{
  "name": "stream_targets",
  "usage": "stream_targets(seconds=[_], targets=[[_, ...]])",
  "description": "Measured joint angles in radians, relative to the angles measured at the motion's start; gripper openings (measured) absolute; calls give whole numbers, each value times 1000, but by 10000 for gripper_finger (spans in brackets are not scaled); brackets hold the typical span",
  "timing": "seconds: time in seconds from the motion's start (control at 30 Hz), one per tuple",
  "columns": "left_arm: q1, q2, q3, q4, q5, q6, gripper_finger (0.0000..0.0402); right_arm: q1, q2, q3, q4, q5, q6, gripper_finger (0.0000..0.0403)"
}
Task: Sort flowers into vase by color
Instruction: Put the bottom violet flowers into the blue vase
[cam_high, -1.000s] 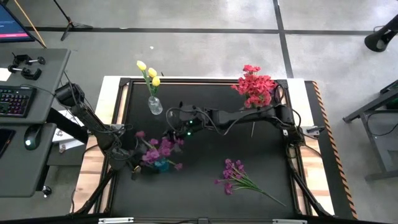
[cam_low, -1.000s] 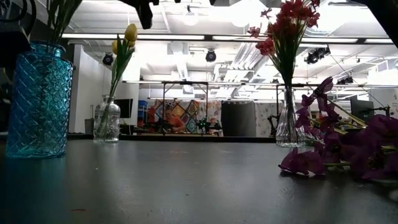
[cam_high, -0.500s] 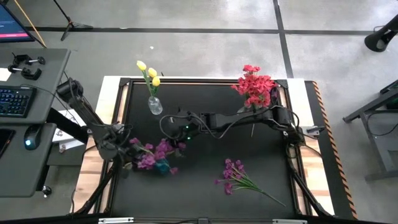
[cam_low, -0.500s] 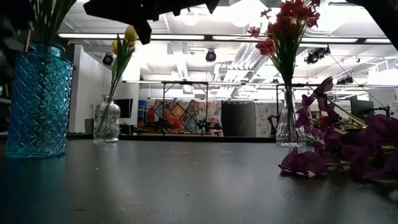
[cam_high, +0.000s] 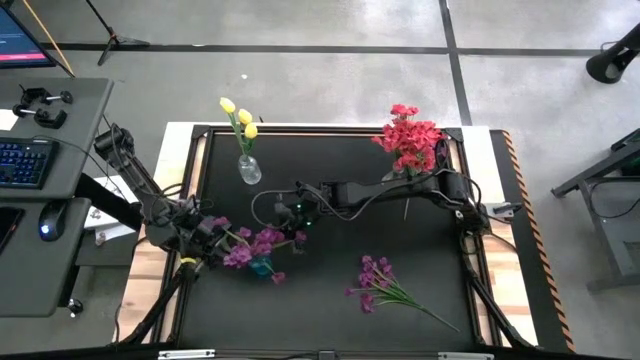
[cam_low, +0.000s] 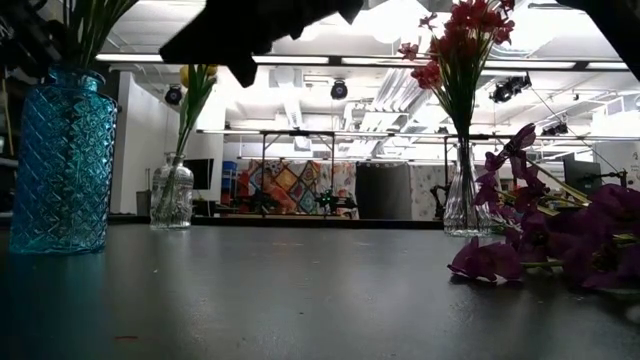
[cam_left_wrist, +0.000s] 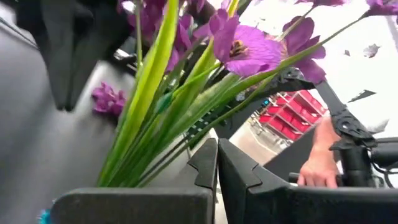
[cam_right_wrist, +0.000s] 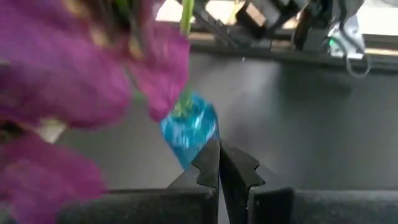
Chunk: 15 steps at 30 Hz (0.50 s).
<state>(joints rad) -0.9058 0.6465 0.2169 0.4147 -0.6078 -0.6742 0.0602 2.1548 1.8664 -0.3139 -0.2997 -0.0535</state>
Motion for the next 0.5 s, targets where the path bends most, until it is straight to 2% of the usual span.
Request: stream_targets(seconds=[0.17,0.5], targets=[[1,-13,0,-10,-32,6,0,7,0,0,-104,-1,-88,1],[0,-13,0,-14,-33,16,0,11,-1,8,-275,19,-231,3]])
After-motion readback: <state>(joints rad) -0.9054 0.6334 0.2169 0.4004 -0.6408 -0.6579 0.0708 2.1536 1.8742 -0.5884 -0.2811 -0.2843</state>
